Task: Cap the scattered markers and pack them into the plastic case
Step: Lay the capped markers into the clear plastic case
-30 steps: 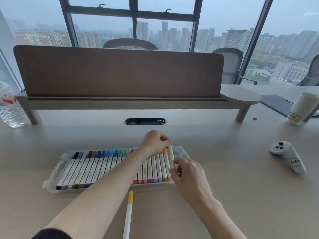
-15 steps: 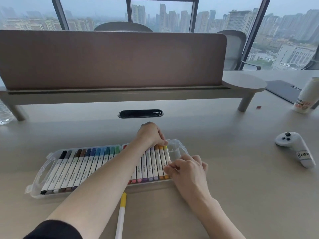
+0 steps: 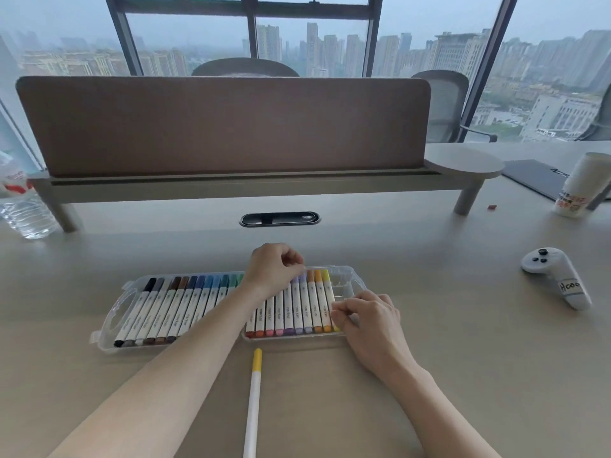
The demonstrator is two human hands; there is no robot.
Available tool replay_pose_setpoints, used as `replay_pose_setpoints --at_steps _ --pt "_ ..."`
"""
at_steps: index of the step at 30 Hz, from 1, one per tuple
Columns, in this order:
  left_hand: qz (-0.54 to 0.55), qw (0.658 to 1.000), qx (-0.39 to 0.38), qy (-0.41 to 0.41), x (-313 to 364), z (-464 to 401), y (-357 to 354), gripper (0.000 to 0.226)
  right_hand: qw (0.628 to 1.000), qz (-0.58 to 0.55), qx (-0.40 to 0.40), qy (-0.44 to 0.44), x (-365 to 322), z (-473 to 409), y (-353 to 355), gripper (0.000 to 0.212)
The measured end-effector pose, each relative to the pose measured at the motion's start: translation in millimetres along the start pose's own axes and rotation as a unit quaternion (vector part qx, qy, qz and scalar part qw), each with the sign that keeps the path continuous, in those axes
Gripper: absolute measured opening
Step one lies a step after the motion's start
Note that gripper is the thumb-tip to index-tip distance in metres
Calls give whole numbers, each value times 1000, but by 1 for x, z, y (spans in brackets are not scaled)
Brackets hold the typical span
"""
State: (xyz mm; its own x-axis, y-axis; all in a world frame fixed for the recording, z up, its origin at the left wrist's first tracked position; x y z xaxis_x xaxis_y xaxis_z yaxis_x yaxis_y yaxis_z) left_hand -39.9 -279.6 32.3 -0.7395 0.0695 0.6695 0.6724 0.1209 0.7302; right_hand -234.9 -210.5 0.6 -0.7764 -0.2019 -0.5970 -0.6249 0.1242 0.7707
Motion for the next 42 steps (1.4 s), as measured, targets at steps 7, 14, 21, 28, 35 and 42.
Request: replay_pose_setpoints --at_steps 7,14,21,28,35,42 --pt "-97 992 47 64 -23 85 48 38 998 8 63 29 -8 23 9 12" --pt "-261 949 -119 128 -30 133 25 53 995 11 84 45 -3 40 9 7" --pt "-176 963 -143 146 -19 131 24 28 994 2 84 75 -4 47 10 11" --pt "95 982 -105 128 -3 97 24 12 991 -13 104 81 -8 55 13 11" --pt "173 978 -77 85 15 69 13 12 987 -66 109 99 -16 65 19 9" --pt "200 974 -87 65 36 39 -9 10 988 -127 65 64 -12 64 13 23"
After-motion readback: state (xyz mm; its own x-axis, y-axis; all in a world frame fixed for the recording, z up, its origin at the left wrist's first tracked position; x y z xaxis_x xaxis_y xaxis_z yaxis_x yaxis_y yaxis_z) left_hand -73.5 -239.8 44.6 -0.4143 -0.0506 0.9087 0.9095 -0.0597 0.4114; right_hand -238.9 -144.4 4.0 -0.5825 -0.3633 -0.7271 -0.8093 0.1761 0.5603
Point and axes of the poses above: each hand's wrist, its own z-axis away from the middle knuckle, its own y-axis out of the back of the hand, x = y × z, the point moved 9 cm from there along -z, towards the middle knuckle
